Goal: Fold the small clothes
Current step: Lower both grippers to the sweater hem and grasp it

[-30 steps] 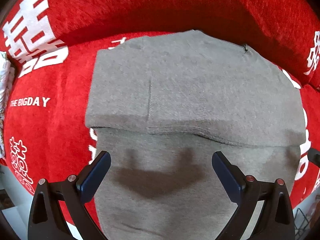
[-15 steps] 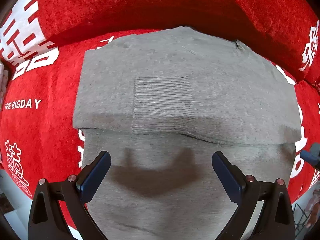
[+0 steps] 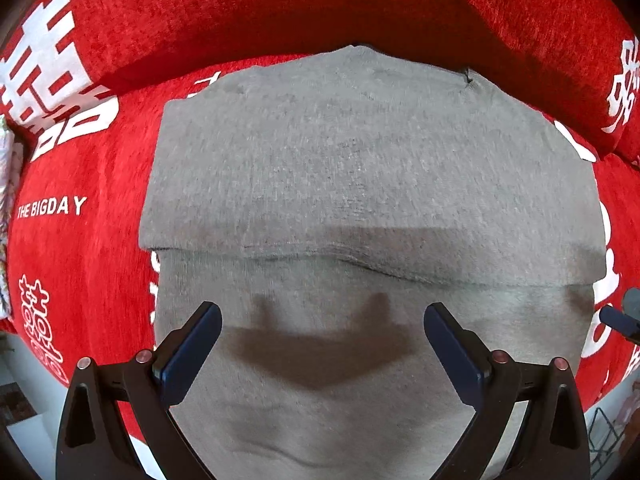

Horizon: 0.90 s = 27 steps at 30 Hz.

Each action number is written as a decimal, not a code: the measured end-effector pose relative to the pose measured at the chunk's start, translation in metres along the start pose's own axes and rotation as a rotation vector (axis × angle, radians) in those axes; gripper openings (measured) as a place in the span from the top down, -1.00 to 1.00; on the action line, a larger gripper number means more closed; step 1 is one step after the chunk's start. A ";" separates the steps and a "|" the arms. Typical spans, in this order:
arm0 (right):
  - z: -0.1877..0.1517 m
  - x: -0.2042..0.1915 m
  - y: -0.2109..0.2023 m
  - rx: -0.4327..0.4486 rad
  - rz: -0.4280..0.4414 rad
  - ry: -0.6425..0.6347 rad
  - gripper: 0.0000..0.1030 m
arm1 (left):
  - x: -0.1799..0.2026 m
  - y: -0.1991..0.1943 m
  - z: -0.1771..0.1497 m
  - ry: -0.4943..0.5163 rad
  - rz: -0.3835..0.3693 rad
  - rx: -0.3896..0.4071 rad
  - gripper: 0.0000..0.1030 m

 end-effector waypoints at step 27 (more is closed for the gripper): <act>-0.147 0.058 0.022 -0.178 0.114 0.000 -0.98 | -0.088 0.008 -0.173 -0.122 -0.087 -0.050 -0.97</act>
Point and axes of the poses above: each gripper's, at about its wrist camera, not at the fingertips, and y roughly the way its jaws point, x to its right, z to its top, the point moved 3 cm from there along y, roughly the way its jaws point, and after that the axes turned 7 degrees about y, right-handed, at the moved point
